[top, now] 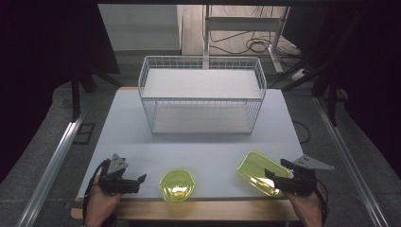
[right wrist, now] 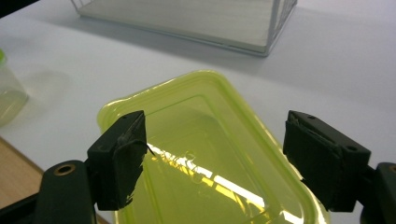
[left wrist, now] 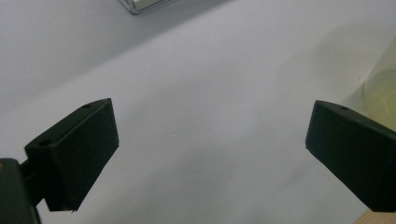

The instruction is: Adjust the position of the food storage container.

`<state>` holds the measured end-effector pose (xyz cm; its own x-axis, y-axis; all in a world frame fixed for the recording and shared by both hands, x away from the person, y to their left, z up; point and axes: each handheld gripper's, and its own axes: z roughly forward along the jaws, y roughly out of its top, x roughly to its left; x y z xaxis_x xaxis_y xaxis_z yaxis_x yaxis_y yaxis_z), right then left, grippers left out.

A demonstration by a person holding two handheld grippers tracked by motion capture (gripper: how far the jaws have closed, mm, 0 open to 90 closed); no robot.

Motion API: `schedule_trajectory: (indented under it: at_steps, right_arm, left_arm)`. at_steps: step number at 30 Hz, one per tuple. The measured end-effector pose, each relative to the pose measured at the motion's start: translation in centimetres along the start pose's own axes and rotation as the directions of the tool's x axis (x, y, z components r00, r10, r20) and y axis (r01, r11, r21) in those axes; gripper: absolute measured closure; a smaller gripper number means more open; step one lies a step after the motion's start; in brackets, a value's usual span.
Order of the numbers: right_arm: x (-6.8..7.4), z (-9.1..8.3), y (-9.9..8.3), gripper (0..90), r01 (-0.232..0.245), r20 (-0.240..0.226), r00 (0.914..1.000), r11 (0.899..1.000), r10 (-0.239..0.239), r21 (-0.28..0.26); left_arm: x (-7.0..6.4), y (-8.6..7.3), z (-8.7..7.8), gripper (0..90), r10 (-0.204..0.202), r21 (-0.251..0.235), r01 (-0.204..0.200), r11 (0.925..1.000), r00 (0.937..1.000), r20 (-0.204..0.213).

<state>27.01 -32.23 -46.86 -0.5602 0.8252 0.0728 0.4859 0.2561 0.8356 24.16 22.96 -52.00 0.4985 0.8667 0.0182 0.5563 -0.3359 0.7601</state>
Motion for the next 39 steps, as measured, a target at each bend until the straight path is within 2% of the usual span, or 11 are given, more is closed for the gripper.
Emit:
schedule_trajectory:
  at_steps: [4,12,18,22,25,26,29,33,34,35,39]
  right_arm:
    - [-0.3,0.2,-0.3,22.5,-0.009,-0.003,1.0,1.0,0.009,0.009]
    - [0.1,0.8,-0.4,22.5,0.008,-0.001,1.0,0.999,-0.008,0.031]
    - [0.2,1.0,-0.5,22.2,0.011,-0.001,0.9999,0.999,-0.011,0.034]
    - [0.2,1.1,-0.6,21.3,0.016,0.0,0.9999,0.999,-0.016,0.037]
    - [0.2,1.1,-0.6,21.2,0.02,0.004,0.9998,0.999,-0.021,0.036]
    - [0.2,1.0,-0.5,21.2,0.025,0.007,0.9997,0.999,-0.025,0.03]
    - [0.4,0.9,-0.5,21.2,0.028,0.009,0.9996,0.999,-0.028,0.027]
    - [0.3,1.1,-0.5,21.2,0.029,0.004,0.9996,0.999,-0.029,0.033]
    - [0.3,1.0,-0.5,21.2,0.028,0.003,0.9996,0.999,-0.028,0.033]
    - [0.3,1.0,-0.5,21.2,0.027,0.004,0.9996,0.999,-0.027,0.032]
    - [0.2,1.0,-0.5,21.2,0.028,0.006,0.9996,0.999,-0.028,0.027]
  left_arm:
    - [0.2,0.1,0.0,3.9,-0.042,0.006,0.042,0.9991,0.9991,0.005]
    - [-0.2,0.4,-0.1,10.4,-0.052,-0.001,0.052,0.9987,0.9986,-0.005]
    - [-0.5,0.7,-0.4,19.1,-0.042,-0.009,0.043,0.9991,0.9988,0.026]
    - [-0.9,1.3,-1.0,32.0,-0.033,-0.029,0.034,0.999,0.9978,0.058]
    - [-1.6,1.9,-1.6,52.5,-0.025,-0.054,0.031,0.9981,0.9952,0.094]
    - [-2.1,2.5,-2.1,62.9,-0.011,-0.069,0.02,0.9974,0.9928,0.119]
    - [-3.3,3.4,-2.5,75.0,0.016,-0.081,-0.002,0.9967,0.9859,0.167]
    - [-4.7,4.2,-2.6,86.6,0.053,-0.081,-0.037,0.996,0.9766,0.208]
    - [-5.8,4.6,-2.6,87.9,0.079,-0.084,-0.061,0.9946,0.9698,0.231]
    - [-5.8,4.6,-2.6,89.4,0.079,-0.084,-0.061,0.9946,0.9698,0.231]
    - [-9.1,5.4,-2.3,89.8,0.159,-0.093,-0.137,0.9862,0.9398,0.302]
